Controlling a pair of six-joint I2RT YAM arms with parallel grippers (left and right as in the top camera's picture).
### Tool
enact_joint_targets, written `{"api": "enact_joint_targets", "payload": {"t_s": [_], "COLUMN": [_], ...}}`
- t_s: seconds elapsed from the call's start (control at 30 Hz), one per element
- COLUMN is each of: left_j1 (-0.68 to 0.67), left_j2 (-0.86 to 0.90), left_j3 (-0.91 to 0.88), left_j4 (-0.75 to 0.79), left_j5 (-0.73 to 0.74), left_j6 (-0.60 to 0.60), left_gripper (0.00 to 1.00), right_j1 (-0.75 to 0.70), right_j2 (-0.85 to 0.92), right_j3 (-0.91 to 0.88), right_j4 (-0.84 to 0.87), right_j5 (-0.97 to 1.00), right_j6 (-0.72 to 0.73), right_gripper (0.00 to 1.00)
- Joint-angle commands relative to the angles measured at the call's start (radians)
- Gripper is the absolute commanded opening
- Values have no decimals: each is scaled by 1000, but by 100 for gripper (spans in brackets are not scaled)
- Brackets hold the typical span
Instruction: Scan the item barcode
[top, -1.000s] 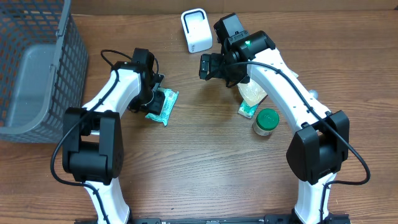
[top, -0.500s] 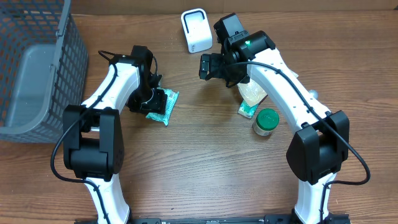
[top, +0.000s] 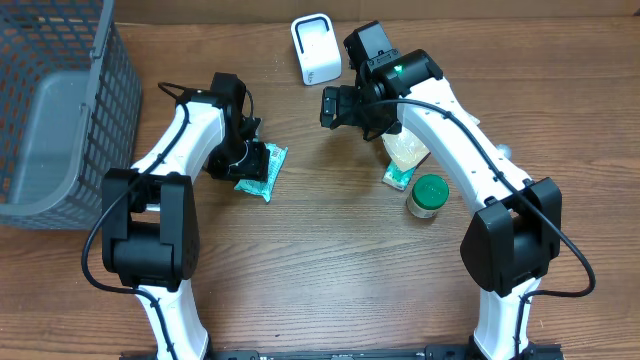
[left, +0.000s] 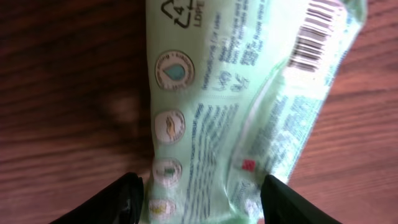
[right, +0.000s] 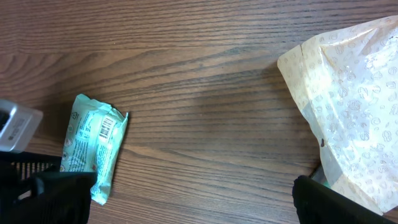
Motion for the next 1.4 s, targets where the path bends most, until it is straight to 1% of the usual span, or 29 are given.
{"api": "enact_joint_targets", "payload": {"t_s": [0.0,0.1,0.2,0.27,0.37,0.43,0.57,0.73,0.87,0.93,1.07,1.27,1.37], "left_j1": [3,3,3,3,6,10,30,66,93,105,105,106,106], "left_j2": [11,11,11,11,10,10,10,10,10,11,11,11,11], "left_j3": [-62,-127,-167,-175,-168,-146,-39,79,97,84,53,-2,-29], "left_j4": [39,107,131,131,130,122,44,-76,-95,-94,-77,-25,2], "left_j5": [16,17,-9,-21,-26,-25,26,84,130,132,149,184,183], "left_j6": [-31,-45,-43,-43,-44,-44,-43,-43,-43,-43,-43,-44,-43], "left_gripper": [63,66,69,69,66,68,72,73,74,70,68,61,61], "right_j1": [-4,-4,-4,-4,-4,-4,-4,-4,-4,-4,-4,-4,-4], "right_j2": [-6,-6,-6,-6,-6,-6,-6,-6,-6,-6,-6,-6,-6], "right_j3": [-7,-7,-7,-7,-7,-7,-7,-7,-7,-7,-7,-7,-7], "right_j4": [2,2,2,2,2,2,2,2,2,2,2,2,2], "right_j5": [6,6,6,6,6,6,6,6,6,6,6,6,6], "right_j6": [1,1,1,1,1,1,1,1,1,1,1,1,1], "right_gripper": [100,100,100,100,100,100,100,100,100,100,100,100,100]}}
